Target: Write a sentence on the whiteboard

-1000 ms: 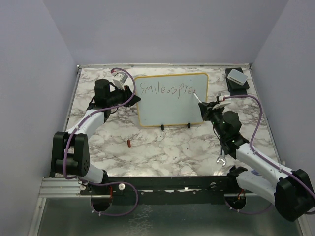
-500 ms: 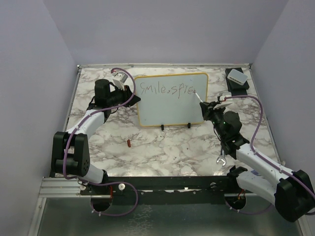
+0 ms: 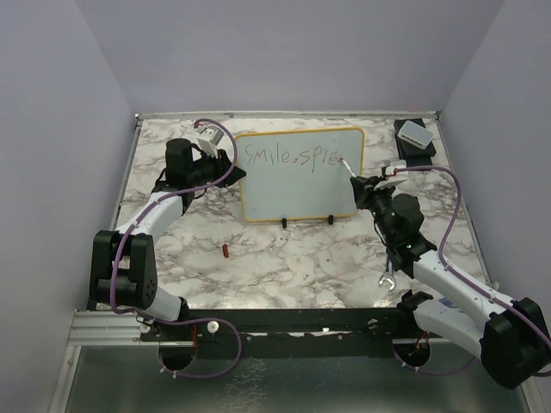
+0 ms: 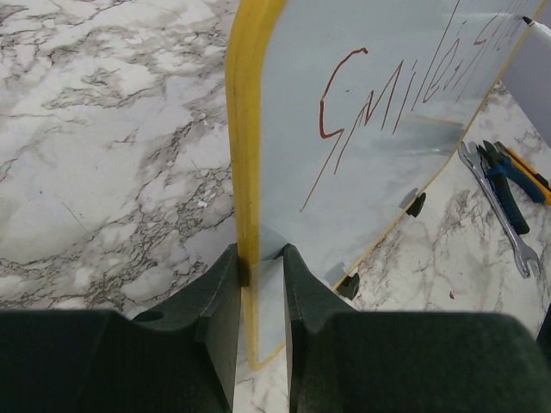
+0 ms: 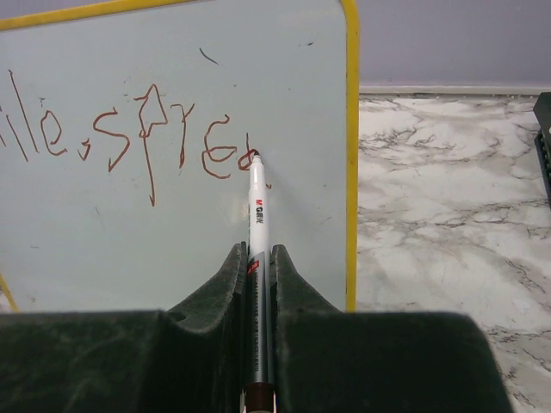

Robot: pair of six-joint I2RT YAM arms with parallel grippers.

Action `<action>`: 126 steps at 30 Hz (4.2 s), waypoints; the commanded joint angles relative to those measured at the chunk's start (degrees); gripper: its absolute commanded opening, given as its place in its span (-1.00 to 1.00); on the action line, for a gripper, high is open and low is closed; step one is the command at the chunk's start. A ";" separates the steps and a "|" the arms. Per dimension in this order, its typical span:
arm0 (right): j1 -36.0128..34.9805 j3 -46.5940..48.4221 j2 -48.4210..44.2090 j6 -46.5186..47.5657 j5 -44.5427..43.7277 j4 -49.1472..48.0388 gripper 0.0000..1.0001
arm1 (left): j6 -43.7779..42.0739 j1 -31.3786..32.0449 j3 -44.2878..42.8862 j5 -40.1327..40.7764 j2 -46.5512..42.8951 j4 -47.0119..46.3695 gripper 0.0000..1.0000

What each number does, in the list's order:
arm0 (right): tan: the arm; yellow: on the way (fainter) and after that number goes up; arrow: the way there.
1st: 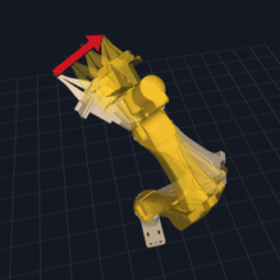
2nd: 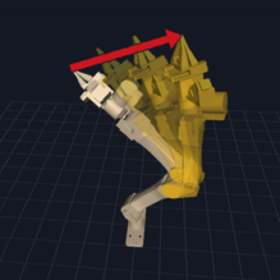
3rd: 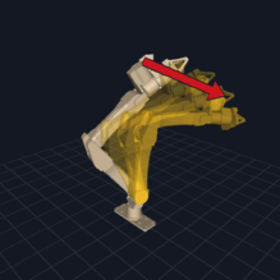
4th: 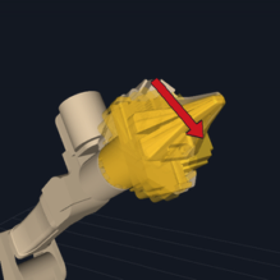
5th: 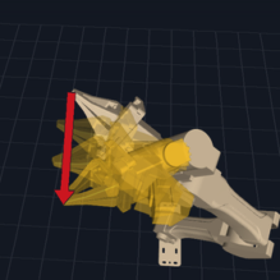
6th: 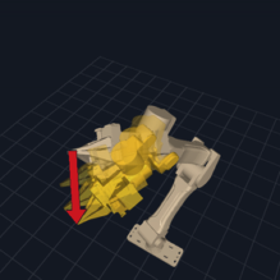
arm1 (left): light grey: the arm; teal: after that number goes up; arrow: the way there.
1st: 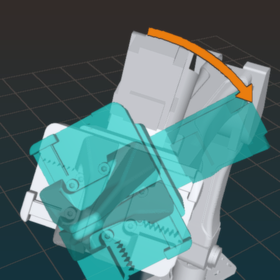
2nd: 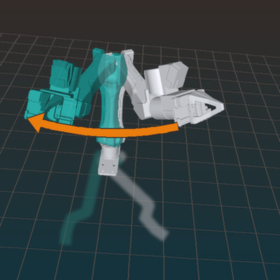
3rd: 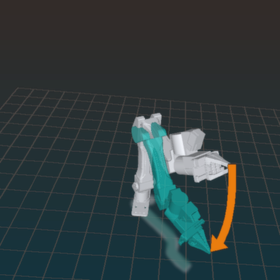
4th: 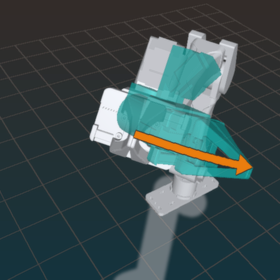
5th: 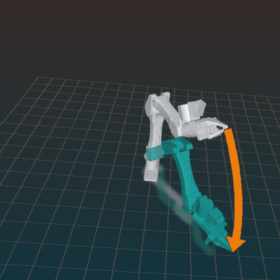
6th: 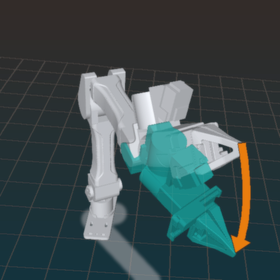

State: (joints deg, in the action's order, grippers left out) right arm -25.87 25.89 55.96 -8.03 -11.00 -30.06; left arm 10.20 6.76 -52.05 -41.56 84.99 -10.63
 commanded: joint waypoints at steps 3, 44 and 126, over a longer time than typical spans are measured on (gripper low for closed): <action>0.30 1.70 -0.24 0.77 -2.01 0.51 -0.98 | -0.89 0.98 0.20 0.53 0.10 3.11 -0.71; 0.31 2.67 -1.03 -0.65 -4.72 3.84 -0.98 | 0.44 1.85 0.57 2.27 -1.24 2.18 -0.74; 0.25 3.54 -1.70 -2.62 -8.67 12.66 -0.98 | 0.56 2.40 0.58 2.36 -1.49 2.18 -0.75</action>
State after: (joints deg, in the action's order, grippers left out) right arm -25.80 31.14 55.31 -9.08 -19.07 -21.17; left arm 10.90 8.12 -52.05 -40.47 84.09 -9.93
